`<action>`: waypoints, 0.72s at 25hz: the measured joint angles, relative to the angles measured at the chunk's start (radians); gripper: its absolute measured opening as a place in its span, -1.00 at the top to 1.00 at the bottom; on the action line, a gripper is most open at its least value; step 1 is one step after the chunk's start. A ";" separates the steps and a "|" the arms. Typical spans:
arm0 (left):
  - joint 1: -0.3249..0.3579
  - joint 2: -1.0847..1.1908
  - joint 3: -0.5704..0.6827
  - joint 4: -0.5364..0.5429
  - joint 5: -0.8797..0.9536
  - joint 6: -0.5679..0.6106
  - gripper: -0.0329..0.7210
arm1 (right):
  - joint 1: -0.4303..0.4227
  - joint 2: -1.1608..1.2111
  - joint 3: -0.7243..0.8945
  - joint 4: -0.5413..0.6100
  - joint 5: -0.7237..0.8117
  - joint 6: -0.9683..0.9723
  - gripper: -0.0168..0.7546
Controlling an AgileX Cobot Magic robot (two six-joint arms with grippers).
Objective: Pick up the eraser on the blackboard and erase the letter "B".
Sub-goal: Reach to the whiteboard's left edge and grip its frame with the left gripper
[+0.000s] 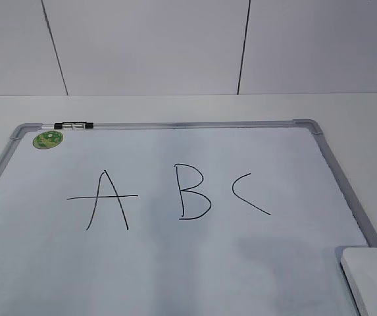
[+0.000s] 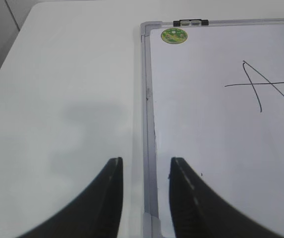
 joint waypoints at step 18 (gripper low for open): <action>0.000 0.000 0.000 -0.004 0.000 0.000 0.27 | 0.000 0.000 -0.007 0.003 0.000 0.000 -0.57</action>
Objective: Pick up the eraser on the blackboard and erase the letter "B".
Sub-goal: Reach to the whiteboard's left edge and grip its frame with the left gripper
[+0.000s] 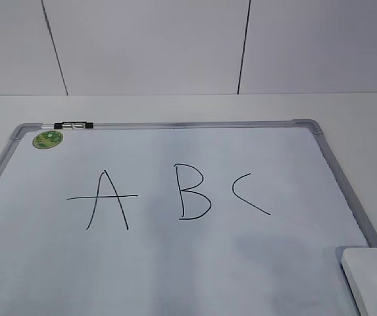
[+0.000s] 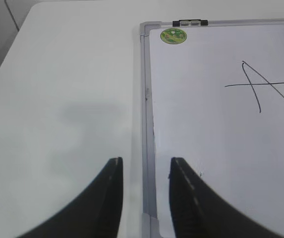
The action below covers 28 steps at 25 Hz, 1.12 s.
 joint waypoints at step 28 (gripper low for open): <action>0.000 0.783 -0.259 -0.014 0.036 0.000 0.27 | 0.000 0.543 -0.122 0.214 -0.032 -0.006 -0.57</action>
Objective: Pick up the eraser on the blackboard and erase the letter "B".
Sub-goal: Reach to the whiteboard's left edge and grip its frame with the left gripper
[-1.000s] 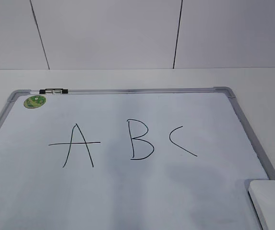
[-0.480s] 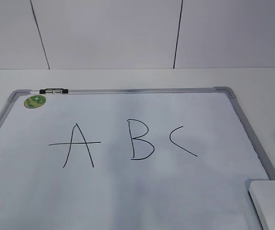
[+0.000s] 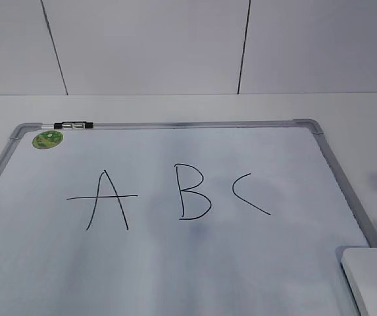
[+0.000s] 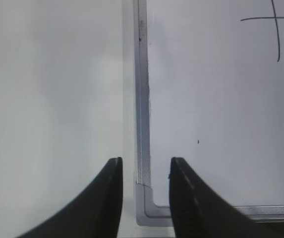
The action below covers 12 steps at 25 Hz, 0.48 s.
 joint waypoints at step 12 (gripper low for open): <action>0.000 0.566 -0.232 0.000 -0.081 0.067 0.27 | 0.000 0.062 0.000 0.002 -0.015 -0.002 -0.57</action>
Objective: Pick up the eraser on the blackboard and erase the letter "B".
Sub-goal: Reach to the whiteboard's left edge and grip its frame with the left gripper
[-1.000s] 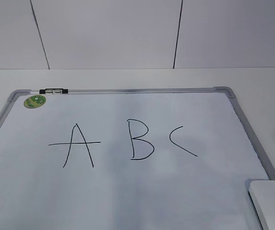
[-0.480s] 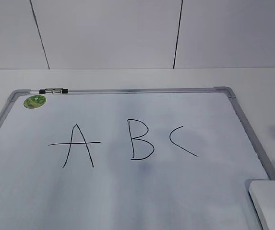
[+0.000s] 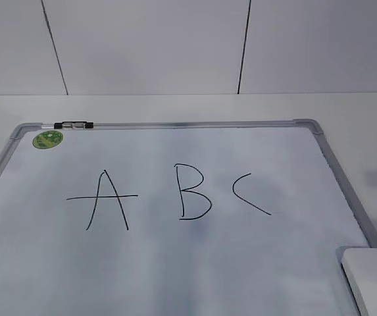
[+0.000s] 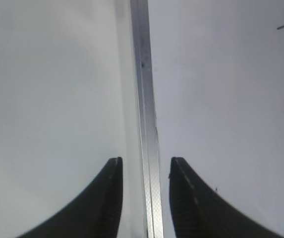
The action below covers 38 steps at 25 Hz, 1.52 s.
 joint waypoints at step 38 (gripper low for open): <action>0.000 0.512 -0.123 -0.032 -0.187 0.057 0.27 | 0.000 0.000 0.000 0.000 -0.006 0.000 -0.57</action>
